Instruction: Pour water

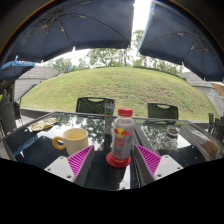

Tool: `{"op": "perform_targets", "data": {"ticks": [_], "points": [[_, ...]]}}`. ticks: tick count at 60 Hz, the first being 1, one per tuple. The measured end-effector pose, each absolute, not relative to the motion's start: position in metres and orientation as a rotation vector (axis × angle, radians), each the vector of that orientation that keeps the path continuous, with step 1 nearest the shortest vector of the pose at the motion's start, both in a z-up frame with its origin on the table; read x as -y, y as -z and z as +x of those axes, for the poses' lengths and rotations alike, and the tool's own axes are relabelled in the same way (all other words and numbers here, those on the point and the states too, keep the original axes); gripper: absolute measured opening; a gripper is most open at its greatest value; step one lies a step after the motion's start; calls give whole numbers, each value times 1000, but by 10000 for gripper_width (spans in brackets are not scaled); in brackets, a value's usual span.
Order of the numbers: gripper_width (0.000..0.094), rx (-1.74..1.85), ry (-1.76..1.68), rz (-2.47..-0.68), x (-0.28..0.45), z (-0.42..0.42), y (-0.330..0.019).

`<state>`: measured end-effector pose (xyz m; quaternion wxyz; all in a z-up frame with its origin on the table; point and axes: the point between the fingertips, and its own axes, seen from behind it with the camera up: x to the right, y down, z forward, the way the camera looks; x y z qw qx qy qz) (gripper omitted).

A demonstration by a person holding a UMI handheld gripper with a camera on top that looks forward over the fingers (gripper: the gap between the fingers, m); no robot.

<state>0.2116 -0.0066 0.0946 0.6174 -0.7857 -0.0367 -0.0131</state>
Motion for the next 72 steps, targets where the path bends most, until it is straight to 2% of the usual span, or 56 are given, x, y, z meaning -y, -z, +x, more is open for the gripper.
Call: {"op": "perform_targets", "data": {"ticks": [11, 26, 36, 63, 72], "points": [[834, 160, 45, -1811, 77, 172, -92], [843, 202, -26, -1880, 129, 109, -55], [845, 203, 37, -1902, 127, 103, -40], [844, 157, 132, -1841, 129, 119, -57], [839, 164, 159, -1846, 124, 123, -50]]}}
